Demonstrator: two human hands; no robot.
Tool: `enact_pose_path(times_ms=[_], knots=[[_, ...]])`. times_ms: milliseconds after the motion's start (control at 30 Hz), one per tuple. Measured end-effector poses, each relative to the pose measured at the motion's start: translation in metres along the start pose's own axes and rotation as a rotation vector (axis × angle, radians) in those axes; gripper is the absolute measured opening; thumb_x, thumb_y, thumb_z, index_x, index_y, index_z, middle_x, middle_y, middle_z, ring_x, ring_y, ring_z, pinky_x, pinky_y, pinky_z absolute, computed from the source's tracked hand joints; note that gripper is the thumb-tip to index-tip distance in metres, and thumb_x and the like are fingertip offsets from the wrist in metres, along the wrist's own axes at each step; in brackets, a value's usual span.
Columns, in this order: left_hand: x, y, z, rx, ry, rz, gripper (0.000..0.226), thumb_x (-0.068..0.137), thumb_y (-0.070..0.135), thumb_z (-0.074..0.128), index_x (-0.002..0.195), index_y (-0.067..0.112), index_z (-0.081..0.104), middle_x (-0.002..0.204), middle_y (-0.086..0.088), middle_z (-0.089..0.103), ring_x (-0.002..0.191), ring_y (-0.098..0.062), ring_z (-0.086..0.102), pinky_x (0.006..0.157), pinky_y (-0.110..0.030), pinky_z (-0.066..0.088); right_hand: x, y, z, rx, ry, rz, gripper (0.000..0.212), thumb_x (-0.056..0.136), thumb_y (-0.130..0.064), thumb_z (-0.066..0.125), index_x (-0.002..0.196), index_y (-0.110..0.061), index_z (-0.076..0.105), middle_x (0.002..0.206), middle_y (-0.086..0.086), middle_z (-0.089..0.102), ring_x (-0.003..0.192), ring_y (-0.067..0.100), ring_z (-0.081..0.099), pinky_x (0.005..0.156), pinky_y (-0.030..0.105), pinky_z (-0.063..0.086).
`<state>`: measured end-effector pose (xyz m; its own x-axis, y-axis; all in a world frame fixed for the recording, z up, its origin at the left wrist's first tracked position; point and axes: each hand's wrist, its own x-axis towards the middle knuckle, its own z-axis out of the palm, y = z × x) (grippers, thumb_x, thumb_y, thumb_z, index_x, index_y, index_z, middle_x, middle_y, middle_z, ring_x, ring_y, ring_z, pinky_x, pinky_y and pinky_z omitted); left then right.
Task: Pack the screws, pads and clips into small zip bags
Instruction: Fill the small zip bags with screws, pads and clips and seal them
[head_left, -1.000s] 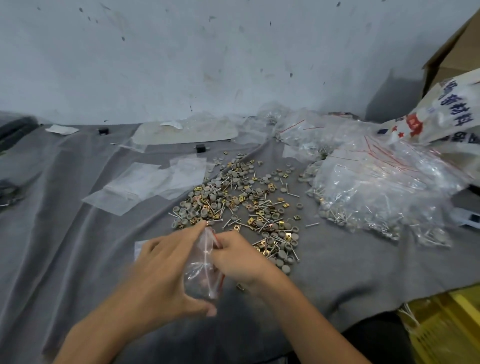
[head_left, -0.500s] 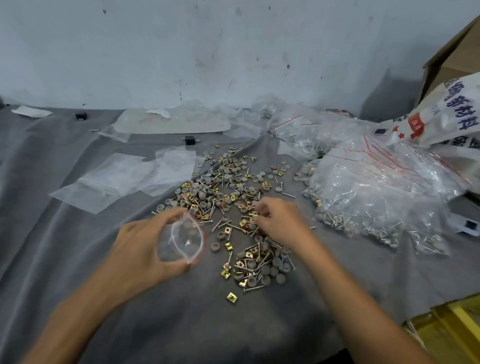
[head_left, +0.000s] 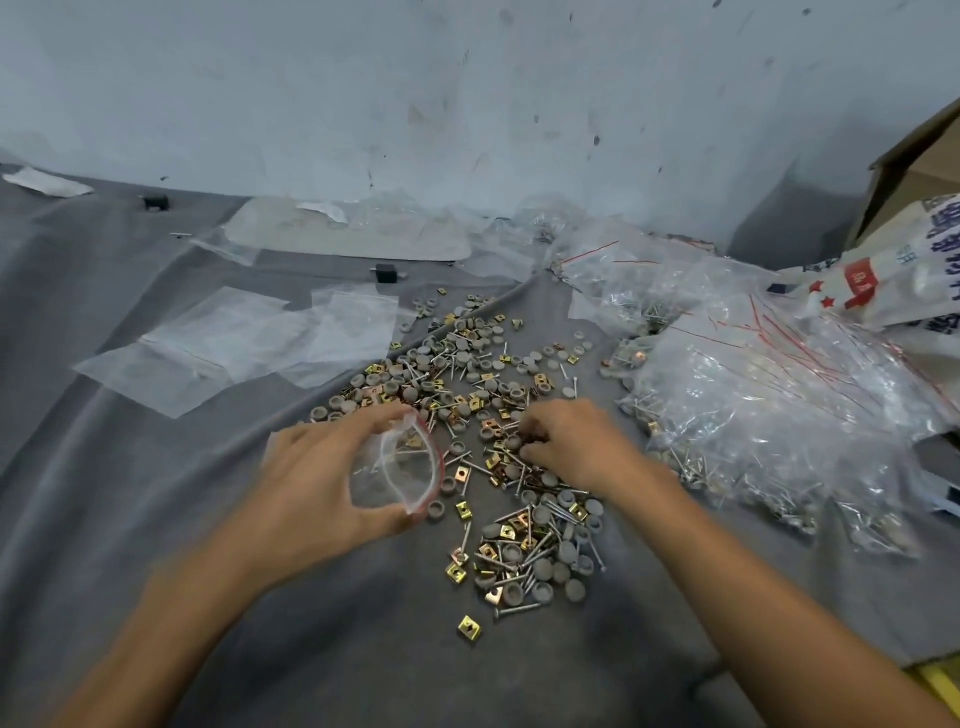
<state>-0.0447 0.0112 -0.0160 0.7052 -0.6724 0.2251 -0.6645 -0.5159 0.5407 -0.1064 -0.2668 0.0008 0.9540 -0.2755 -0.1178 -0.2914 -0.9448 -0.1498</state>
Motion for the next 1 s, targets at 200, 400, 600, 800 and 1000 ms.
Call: enact_pose_path(times_ms=[200, 400, 600, 800, 1000], knots=[[-0.012, -0.001, -0.010, 0.054, 0.015, 0.020, 0.091, 0.060, 0.076, 0.067, 0.140, 0.060, 0.027, 0.129, 0.030, 0.053, 0.122, -0.004, 0.049, 0.112, -0.041, 0.031, 0.000, -0.009, 0.008, -0.192, 0.092, -0.076, 0.014, 0.097, -0.023, 0.056, 0.100, -0.014, 0.066, 0.092, 0.006, 0.069, 0.084, 0.026, 0.066, 0.076, 0.043, 0.058], [-0.015, 0.001, -0.017, 0.086, -0.010, 0.005, 0.088, 0.061, 0.072, 0.065, 0.138, 0.061, 0.024, 0.129, 0.035, 0.040, 0.127, -0.003, 0.043, 0.112, -0.034, 0.026, -0.005, -0.004, -0.004, -0.082, 0.178, -0.022, 0.017, 0.099, -0.019, 0.051, 0.100, -0.015, 0.068, 0.088, 0.006, 0.070, 0.080, 0.027, 0.066, 0.075, 0.040, 0.057], [-0.016, 0.000, -0.018, 0.055, -0.035, 0.004, 0.086, 0.061, 0.080, 0.053, 0.138, 0.064, 0.019, 0.123, 0.047, 0.029, 0.113, 0.014, 0.028, 0.103, -0.024, 0.021, -0.010, -0.009, -0.034, 0.082, 0.183, -0.010, 0.009, 0.098, -0.023, 0.062, 0.098, -0.021, 0.071, 0.091, -0.002, 0.070, 0.076, 0.012, 0.062, 0.069, 0.030, 0.050], [-0.014, 0.001, -0.014, -0.015, -0.016, 0.013, 0.087, 0.060, 0.079, 0.057, 0.139, 0.063, 0.025, 0.128, 0.046, 0.037, 0.120, 0.010, 0.036, 0.106, -0.028, 0.026, -0.040, -0.064, -0.050, 0.515, 0.097, -0.285, 0.007, 0.093, -0.027, 0.068, 0.089, -0.027, 0.074, 0.072, -0.017, 0.071, 0.061, 0.003, 0.069, 0.055, 0.015, 0.048], [-0.014, 0.004, -0.016, -0.253, 0.051, 0.033, 0.085, 0.062, 0.066, 0.078, 0.138, 0.055, 0.041, 0.127, 0.033, 0.059, 0.119, 0.005, 0.057, 0.103, -0.042, 0.048, -0.042, -0.109, -0.052, 0.447, 0.017, -0.399, 0.010, 0.092, -0.022, 0.070, 0.095, -0.028, 0.078, 0.078, -0.012, 0.073, 0.069, 0.000, 0.066, 0.062, 0.016, 0.049]])
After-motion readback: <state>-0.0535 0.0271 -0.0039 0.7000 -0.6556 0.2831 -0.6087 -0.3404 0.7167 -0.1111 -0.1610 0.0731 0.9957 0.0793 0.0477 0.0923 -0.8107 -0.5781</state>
